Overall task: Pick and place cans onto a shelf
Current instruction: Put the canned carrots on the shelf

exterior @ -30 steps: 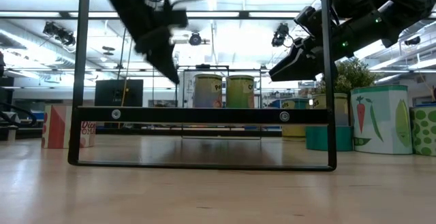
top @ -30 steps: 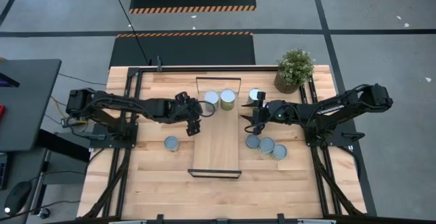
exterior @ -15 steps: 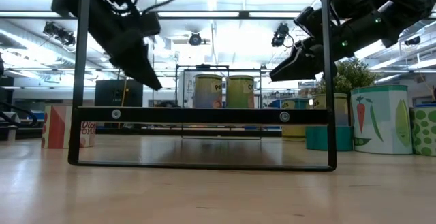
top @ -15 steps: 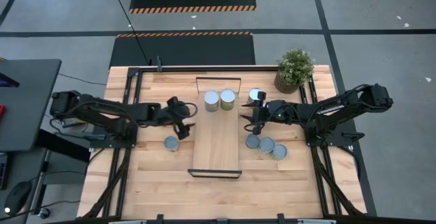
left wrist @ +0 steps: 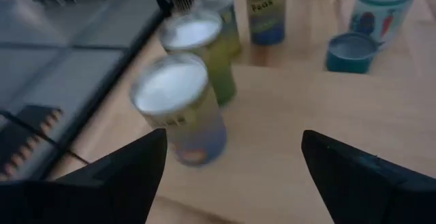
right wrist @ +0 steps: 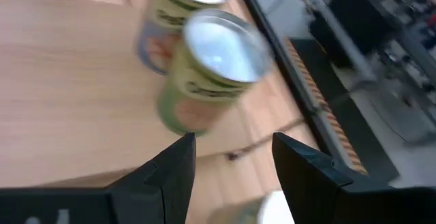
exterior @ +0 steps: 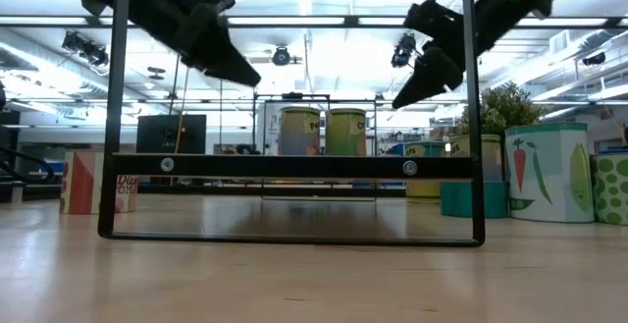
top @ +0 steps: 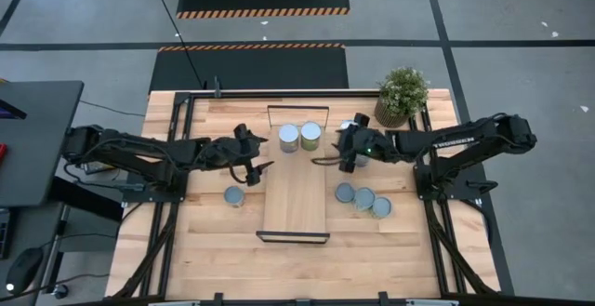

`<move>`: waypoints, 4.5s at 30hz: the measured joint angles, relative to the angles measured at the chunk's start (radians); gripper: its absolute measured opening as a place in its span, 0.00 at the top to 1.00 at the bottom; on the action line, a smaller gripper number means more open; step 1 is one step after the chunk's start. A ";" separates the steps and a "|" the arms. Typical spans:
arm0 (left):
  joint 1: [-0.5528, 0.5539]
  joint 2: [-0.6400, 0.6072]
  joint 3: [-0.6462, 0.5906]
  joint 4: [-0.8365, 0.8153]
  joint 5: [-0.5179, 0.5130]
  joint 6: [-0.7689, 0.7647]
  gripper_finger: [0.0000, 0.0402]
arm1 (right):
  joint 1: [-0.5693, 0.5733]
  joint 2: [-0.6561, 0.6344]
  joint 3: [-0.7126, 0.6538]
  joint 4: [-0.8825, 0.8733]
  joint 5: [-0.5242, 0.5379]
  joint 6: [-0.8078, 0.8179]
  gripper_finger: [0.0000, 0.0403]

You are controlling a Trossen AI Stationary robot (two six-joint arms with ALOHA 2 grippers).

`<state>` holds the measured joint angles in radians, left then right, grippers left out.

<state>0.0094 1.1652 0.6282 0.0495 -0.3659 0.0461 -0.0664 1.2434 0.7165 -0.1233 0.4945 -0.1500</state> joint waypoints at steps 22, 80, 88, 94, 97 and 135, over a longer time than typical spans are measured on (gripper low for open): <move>0.030 0.000 0.002 -0.017 -0.030 -0.058 0.14 | -0.282 0.144 0.352 -0.545 -0.229 0.011 0.11; 0.032 0.000 0.002 -0.017 -0.030 -0.155 0.14 | -0.388 0.276 0.303 -0.576 -0.431 -0.081 0.18; 0.032 0.000 0.002 -0.018 -0.030 -0.163 0.14 | -0.379 0.277 0.371 -0.690 -0.448 -0.048 0.18; 0.032 0.000 0.002 -0.019 -0.030 -0.157 0.14 | -0.324 0.277 0.444 -0.736 -0.481 -0.002 0.17; 0.032 0.000 0.002 -0.020 -0.030 -0.155 0.14 | -0.278 0.276 0.460 -0.732 -0.483 0.020 0.17; 0.033 0.000 0.003 0.015 -0.030 -0.139 0.14 | 0.099 0.328 0.543 -0.565 -0.330 0.263 0.16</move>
<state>0.0429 1.1656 0.6315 0.0643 -0.3962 -0.0925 0.0330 1.5715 1.2592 -0.6884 0.1642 0.1128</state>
